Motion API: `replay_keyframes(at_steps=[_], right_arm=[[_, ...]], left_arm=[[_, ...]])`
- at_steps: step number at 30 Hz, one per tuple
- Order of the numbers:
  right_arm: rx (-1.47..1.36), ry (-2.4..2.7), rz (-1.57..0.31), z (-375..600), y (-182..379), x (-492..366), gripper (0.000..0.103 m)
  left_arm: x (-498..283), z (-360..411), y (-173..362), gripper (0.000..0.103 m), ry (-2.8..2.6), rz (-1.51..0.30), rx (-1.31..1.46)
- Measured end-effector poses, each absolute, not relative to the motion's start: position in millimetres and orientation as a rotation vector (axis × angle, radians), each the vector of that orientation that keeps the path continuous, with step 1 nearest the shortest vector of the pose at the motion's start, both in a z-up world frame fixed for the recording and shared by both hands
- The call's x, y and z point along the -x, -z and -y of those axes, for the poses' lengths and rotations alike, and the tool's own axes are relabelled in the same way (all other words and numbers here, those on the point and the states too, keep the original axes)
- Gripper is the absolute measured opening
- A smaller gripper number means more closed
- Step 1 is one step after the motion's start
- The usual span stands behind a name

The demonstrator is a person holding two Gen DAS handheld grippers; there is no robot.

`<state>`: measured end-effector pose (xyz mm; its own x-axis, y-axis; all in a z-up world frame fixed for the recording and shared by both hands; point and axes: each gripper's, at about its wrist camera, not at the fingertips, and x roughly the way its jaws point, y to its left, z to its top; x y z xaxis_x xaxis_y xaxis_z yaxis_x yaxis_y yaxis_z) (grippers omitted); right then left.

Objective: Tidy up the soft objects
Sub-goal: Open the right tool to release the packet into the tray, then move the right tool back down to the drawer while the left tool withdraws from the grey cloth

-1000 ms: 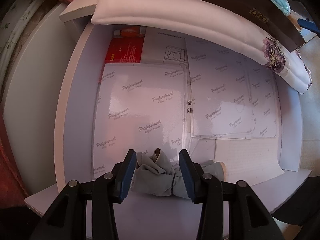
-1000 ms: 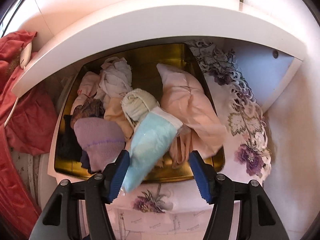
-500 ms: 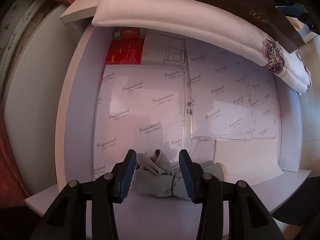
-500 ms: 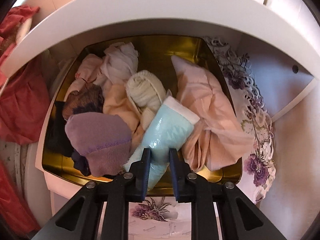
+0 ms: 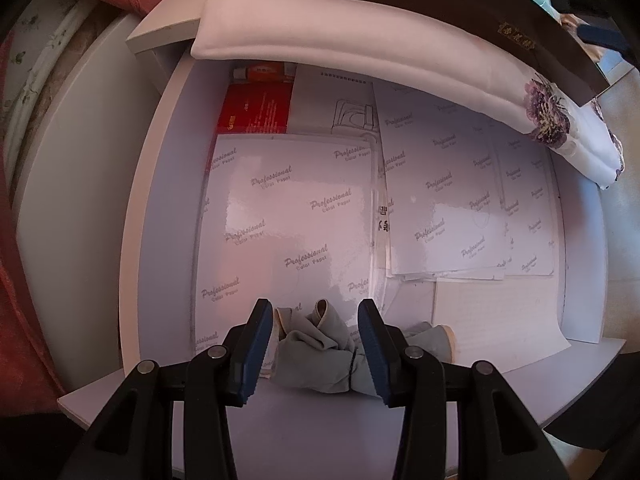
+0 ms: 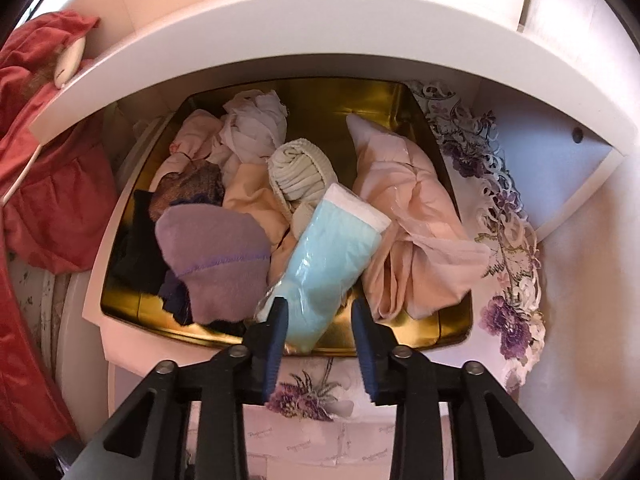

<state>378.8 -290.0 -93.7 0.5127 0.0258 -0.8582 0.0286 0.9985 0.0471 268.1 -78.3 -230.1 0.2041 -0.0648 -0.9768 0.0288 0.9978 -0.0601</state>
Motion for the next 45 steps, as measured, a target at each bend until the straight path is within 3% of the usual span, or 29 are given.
replay_keyframes(at_steps=[10, 15, 25, 45], right_arm=[[-0.089, 0.029, -0.995, 305.0, 99.0, -308.3, 0.043], [-0.115, 0.112, -1.084, 312.0, 134.5, -280.0, 0.051], [-0.064, 0.16, -1.367, 302.7, 226.5, -261.9, 0.051], [-0.074, 0.16, -1.434, 306.7, 264.3, -257.8, 0.054]], left_arm=[[-266.1, 80.5, 227.6, 0.045, 0.065, -1.349, 0.013], [-264.1, 82.8, 222.5, 0.045, 0.083, -1.324, 0.007], [-258.7, 87.2, 201.1, 0.045, 0.113, -1.266, 0.003], [-252.0, 90.8, 178.1, 0.045, 0.16, -1.18, -0.036]])
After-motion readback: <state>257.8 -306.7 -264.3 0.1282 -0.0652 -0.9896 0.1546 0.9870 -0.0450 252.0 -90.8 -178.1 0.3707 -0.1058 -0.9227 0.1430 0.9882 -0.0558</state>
